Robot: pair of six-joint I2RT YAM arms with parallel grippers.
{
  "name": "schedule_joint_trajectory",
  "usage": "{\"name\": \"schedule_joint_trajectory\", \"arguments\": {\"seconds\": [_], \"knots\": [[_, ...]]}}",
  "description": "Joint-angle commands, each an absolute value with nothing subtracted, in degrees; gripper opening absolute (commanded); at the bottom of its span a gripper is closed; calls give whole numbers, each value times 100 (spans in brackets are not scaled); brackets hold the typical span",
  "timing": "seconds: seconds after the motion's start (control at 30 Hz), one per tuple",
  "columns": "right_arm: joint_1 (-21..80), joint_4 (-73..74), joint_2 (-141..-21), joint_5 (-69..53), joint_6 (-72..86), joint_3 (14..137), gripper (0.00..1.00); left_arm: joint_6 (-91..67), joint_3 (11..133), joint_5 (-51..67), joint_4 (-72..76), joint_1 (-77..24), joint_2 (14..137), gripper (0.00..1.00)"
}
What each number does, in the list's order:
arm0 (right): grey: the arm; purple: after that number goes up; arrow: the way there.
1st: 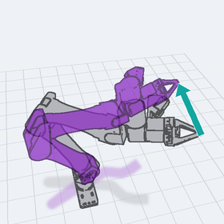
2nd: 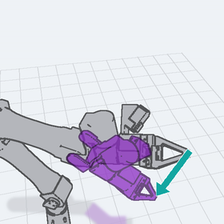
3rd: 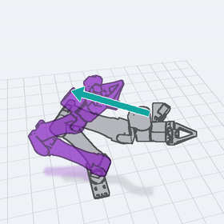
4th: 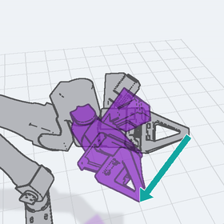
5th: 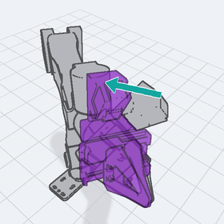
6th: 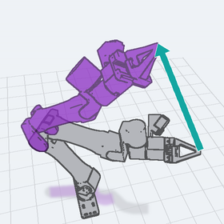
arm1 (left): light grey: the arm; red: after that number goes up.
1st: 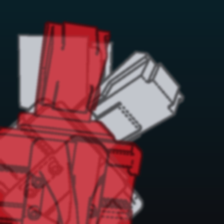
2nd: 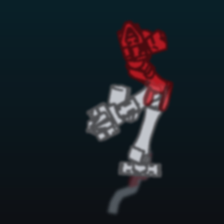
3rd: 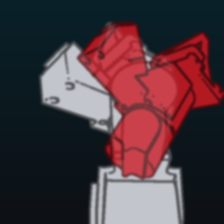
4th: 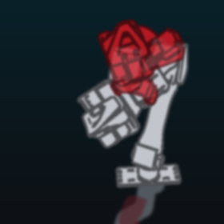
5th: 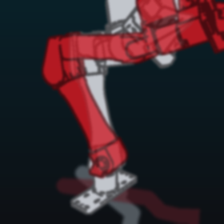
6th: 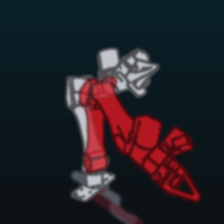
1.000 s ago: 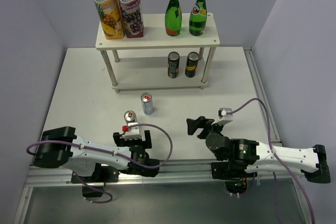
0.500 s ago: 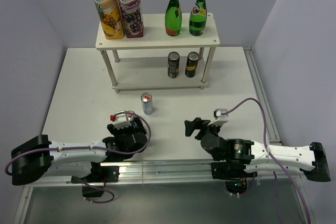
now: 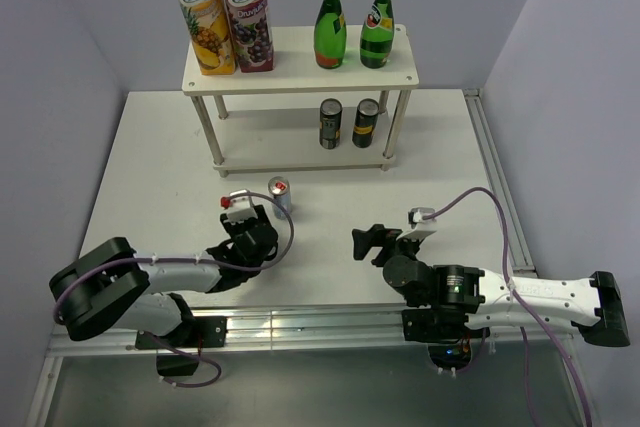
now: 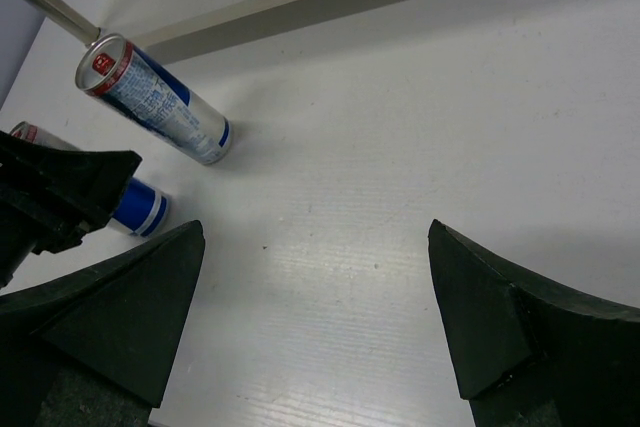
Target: Place and organize the beverage onto the shelf
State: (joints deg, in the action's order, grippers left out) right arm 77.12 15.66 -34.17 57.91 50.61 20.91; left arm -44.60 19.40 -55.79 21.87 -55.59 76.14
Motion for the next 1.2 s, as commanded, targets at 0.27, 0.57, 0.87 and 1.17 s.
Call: {"name": "schedule_joint_trajectory", "arguments": {"seconds": [0.27,0.57,0.87,1.17], "knots": [[7743,1512,-3208,6117,5194,1890,100,-3701,2662,-5529,1714,-5362,7006,0],[7752,1407,-3085,6091,5107,1846,100,-2383,3813,-4678,1819,-4123,6794,0],[7743,1573,-2909,6091,5124,1819,100,-1855,4973,-3710,2381,-2928,7891,0],[7752,1591,-2935,6091,5185,1811,100,-1644,5747,-3516,2926,-2716,9236,0]]}}
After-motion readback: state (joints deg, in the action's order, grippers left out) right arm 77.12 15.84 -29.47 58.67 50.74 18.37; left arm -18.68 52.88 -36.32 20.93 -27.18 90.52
